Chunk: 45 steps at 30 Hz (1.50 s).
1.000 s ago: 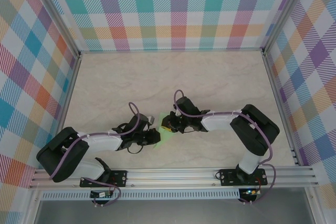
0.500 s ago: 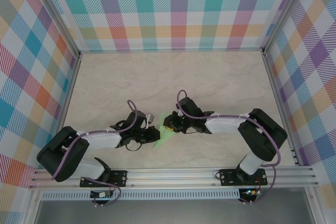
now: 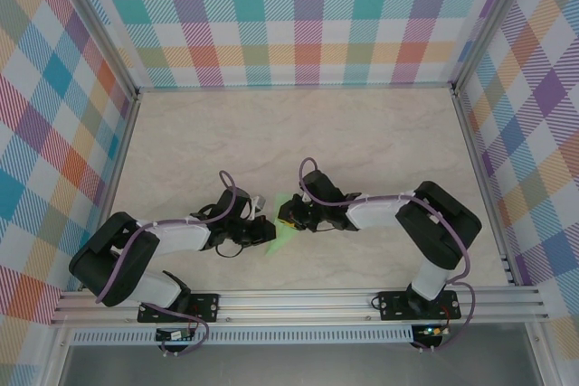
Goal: Fold a paper plane with a square sheet of paper (pick it up from the middle)
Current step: Fourth fold the wing at the center of the table.
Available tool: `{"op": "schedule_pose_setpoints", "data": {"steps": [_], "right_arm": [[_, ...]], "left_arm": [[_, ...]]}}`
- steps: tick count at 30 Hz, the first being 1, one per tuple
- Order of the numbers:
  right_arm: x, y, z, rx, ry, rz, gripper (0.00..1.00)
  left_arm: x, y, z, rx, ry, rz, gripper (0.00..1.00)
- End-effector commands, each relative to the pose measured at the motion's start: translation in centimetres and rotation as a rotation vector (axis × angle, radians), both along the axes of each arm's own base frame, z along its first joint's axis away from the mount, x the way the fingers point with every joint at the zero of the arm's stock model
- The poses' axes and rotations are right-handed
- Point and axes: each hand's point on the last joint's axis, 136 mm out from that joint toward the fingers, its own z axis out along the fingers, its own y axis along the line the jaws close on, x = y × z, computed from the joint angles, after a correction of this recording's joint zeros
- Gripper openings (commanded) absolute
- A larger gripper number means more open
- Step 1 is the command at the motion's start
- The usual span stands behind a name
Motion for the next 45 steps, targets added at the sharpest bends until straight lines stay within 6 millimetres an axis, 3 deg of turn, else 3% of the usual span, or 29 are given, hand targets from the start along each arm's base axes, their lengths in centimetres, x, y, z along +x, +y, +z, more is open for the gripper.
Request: {"op": "schedule_pose_setpoints", "data": {"steps": [1,7,14,22,32,45], "right_arm": [[0.9,1.3,1.0,0.04,-0.026,-0.005,0.19],[0.9,0.1,-0.8,-0.039,0.008,-0.05,0.19],[0.9,0.2,-1.1,-0.046,0.017,-0.046,0.19],[0.8,0.3,-1.2,-0.048,0.021,-0.04,0.19],[0.8,0.5,-1.1,-0.045,0.025,-0.033,0.19],[0.8,-0.3,-1.1,-0.089,0.012,-0.031,0.19]], "left_arm": [[0.4,-0.1,0.5,-0.021,-0.009,-0.013,0.12],[0.4,0.5,0.1,0.007,-0.003,-0.008,0.17],[-0.4,1.1,0.2,0.024,-0.006,-0.022,0.25],[-0.7,1.2,0.6,0.022,-0.021,-0.035,0.2],[-0.8,1.0,-0.1,0.035,0.0,-0.059,0.22],[-1.0,1.5,-1.3,0.071,0.032,-0.043,0.07]]}}
